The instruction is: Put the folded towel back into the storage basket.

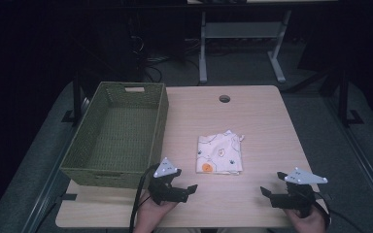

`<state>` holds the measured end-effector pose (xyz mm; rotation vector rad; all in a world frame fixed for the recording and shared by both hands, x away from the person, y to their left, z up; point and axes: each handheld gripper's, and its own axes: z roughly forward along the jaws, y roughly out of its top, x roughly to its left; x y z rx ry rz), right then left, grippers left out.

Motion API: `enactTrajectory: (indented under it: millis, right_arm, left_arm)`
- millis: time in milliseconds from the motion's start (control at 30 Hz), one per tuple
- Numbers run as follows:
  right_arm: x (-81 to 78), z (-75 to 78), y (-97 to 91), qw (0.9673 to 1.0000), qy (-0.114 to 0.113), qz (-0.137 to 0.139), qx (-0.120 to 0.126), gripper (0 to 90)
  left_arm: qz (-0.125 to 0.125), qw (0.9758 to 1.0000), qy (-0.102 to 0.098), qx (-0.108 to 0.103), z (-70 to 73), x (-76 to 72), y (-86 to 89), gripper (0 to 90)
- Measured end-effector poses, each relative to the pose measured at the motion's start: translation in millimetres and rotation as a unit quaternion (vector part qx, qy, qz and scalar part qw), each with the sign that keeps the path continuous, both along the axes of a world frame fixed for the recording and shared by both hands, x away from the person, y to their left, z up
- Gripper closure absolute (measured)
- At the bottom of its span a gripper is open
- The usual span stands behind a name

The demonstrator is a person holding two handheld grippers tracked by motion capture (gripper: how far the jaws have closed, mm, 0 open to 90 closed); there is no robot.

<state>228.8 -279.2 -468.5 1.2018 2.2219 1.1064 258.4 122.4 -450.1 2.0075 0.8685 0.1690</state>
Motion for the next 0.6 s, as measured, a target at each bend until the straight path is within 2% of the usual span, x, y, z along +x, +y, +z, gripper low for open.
enactTrajectory:
  millis: [167, 300, 367, 600]
  right_arm:
    - [1.3, -1.1, 0.5, 1.0000, 0.001, 0.003, 0.004, 15.5]
    - [3.2, -2.3, -0.8, 1.0000, -0.001, 0.002, 0.006, 15.5]
    - [4.9, -2.1, -1.8, 1.0000, 0.000, 0.001, 0.006, 15.6]
    - [8.1, -1.6, 0.2, 0.9999, 0.004, 0.011, 0.009, 14.8]
  left_arm:
    - [0.002, 1.0000, 0.006, 0.002, -1.9, 0.9, 2.5, 18.3]
    - [0.000, 1.0000, 0.002, 0.007, -2.4, -1.1, 2.0, 18.3]
    - [-0.004, 0.9998, 0.002, 0.018, -3.1, -2.5, 1.0, 18.3]
    - [-0.011, 0.9996, -0.004, 0.024, -1.2, -10.2, -0.1, 18.3]
